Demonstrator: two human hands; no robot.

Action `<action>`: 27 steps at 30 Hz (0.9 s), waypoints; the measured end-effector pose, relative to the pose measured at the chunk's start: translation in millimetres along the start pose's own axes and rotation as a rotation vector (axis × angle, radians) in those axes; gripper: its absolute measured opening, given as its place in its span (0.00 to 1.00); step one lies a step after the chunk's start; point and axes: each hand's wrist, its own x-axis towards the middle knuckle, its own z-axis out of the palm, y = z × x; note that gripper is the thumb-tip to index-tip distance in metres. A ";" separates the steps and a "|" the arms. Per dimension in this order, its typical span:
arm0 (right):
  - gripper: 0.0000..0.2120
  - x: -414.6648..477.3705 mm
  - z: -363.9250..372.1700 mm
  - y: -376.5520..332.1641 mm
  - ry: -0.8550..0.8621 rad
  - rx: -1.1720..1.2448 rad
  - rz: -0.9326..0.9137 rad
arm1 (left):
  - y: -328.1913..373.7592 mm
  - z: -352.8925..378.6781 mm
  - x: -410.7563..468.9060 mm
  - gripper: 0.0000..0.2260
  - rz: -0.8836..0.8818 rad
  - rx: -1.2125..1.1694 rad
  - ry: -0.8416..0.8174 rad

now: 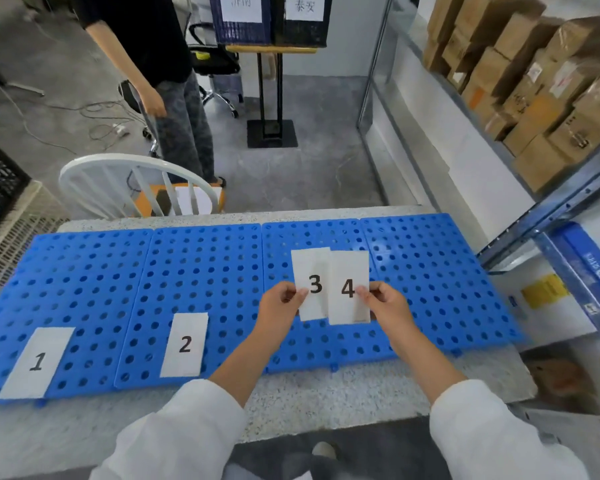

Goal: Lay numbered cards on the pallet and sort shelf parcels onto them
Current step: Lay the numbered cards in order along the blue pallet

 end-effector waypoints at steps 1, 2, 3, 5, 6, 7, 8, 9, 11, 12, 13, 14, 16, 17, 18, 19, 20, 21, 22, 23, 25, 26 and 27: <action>0.10 4.6 -12.9 2.7 0.004 -0.006 0.003 | -3.6 8.4 -0.5 0.11 -0.016 -0.017 0.014; 0.09 9.0 -25.6 5.8 0.008 -0.013 0.001 | -7.9 17.1 -1.3 0.10 -0.035 -0.026 0.019; 0.09 12.7 -37.6 8.8 0.016 -0.019 0.001 | -12.7 25.8 -2.8 0.10 -0.057 -0.026 0.016; 0.08 19.0 -58.1 16.0 0.037 -0.025 0.013 | -25.0 41.5 -7.3 0.09 -0.100 0.010 0.005; 0.09 21.6 -66.4 20.0 0.040 -0.030 0.020 | -32.1 48.5 -9.6 0.10 -0.122 0.045 0.000; 0.09 23.1 -73.4 24.2 0.037 -0.043 0.031 | -39.9 54.7 -11.9 0.10 -0.143 0.088 -0.006; 0.10 24.2 -79.3 28.2 0.028 -0.057 0.039 | -47.4 60.2 -14.1 0.10 -0.161 0.132 -0.011; 0.10 25.6 -84.4 32.0 0.015 -0.068 0.044 | -53.7 64.8 -15.0 0.10 -0.176 0.174 -0.013; 0.09 27.7 -92.2 38.6 -0.012 -0.081 0.052 | -62.3 71.0 -13.8 0.09 -0.191 0.234 0.009; 0.09 28.7 -95.3 41.6 -0.020 -0.076 0.060 | -65.9 73.1 -11.6 0.09 -0.194 0.253 0.026; 0.09 29.7 -97.6 44.2 -0.024 -0.066 0.072 | -68.5 74.8 -9.4 0.08 -0.197 0.274 0.041; 0.09 30.8 -99.4 46.3 -0.023 -0.059 0.085 | -70.2 76.1 -7.6 0.08 -0.203 0.295 0.053; 0.09 32.2 -101.4 49.5 -0.020 -0.056 0.098 | -73.3 77.8 -3.9 0.08 -0.222 0.314 0.069; 0.09 32.5 -102.0 50.9 -0.018 -0.056 0.100 | -75.5 78.5 -2.3 0.08 -0.232 0.317 0.073; 0.09 32.7 -102.3 52.3 -0.017 -0.055 0.099 | -77.9 79.2 -1.3 0.07 -0.243 0.316 0.080; 0.09 32.9 -102.6 53.3 -0.018 -0.055 0.098 | -80.7 79.5 -0.2 0.07 -0.253 0.309 0.093; 0.08 33.2 -102.9 53.9 -0.016 -0.053 0.098 | -83.2 79.7 0.1 0.07 -0.262 0.305 0.110; 0.08 33.7 -103.4 54.2 -0.011 -0.049 0.101 | -85.0 79.7 -0.3 0.09 -0.270 0.307 0.130; 0.08 34.1 -104.0 54.5 -0.007 -0.045 0.105 | -86.6 79.5 -1.0 0.11 -0.280 0.316 0.153; 0.08 34.2 -104.8 54.7 -0.004 -0.043 0.109 | -87.9 79.2 -2.0 0.14 -0.290 0.330 0.179; 0.08 34.7 -107.7 55.6 -0.001 -0.042 0.119 | -86.6 78.0 -4.2 0.19 -0.299 0.386 0.227; 0.07 35.0 -110.3 56.4 -0.007 -0.047 0.129 | -84.1 77.9 -4.4 0.20 -0.286 0.422 0.243; 0.07 35.5 -113.7 57.2 -0.022 -0.062 0.143 | -80.6 77.8 -3.8 0.20 -0.258 0.454 0.251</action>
